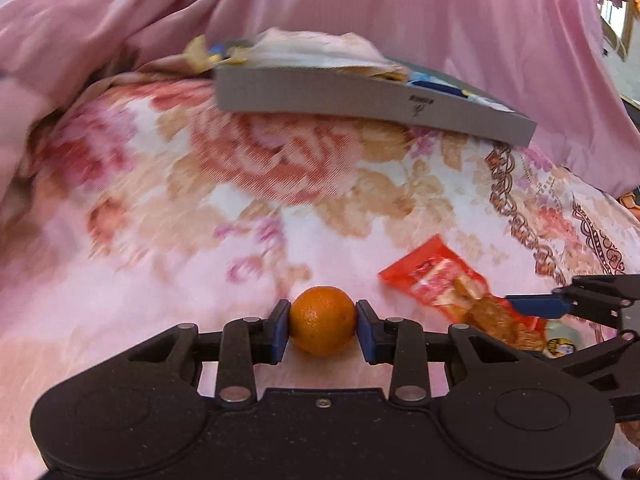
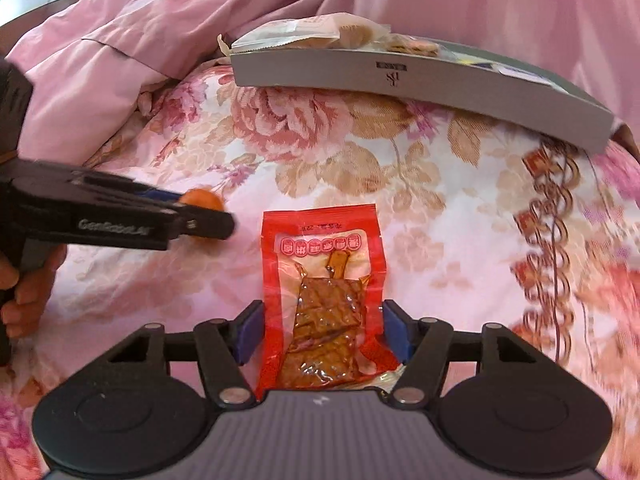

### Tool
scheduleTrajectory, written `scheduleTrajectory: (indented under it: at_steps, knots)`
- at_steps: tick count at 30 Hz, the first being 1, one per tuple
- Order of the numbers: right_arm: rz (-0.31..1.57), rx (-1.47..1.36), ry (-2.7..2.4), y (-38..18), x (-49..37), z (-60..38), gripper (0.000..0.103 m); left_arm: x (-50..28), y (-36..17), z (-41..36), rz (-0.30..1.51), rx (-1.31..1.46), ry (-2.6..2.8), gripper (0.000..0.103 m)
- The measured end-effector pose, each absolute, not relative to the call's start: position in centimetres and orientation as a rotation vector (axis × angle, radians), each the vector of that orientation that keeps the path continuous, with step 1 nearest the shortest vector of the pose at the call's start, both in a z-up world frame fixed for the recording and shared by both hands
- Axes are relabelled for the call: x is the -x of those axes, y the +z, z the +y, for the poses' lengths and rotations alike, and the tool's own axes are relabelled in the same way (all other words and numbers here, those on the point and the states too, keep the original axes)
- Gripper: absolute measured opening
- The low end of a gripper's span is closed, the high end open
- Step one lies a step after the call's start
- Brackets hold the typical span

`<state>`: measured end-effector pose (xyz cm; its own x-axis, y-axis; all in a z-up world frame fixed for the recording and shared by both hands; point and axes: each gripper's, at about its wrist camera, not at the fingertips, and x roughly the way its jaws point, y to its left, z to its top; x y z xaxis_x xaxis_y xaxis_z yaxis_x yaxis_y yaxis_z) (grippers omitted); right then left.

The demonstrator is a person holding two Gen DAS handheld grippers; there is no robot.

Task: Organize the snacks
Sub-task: 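Grasp the red braised-snack packet with the right tool while the left tool grasps the orange, then lift the red packet with the right tool while the left tool lifts the orange toward the tray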

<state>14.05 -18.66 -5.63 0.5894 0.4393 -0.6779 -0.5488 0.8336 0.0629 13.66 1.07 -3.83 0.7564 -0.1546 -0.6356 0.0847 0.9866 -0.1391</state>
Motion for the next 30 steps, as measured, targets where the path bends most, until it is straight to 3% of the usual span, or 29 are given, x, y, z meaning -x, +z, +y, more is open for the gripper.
scheduleTrajectory:
  at_steps: [12, 22, 30]
  knots:
    - [0.801, 0.038, 0.512, -5.0, -9.5, -18.4, 0.066, -9.4, -4.0, 1.3, 0.72, 0.111, -0.125, 0.037]
    - [0.737, 0.088, 0.497, -6.2, -8.8, -17.4, 0.079, -9.1, -4.4, 1.2, 0.708, 0.108, -0.124, 0.037]
    - [0.711, 0.065, 0.457, -6.2, -7.9, -17.7, 0.066, -9.0, -4.4, 1.2, 0.708, 0.116, -0.123, 0.037]
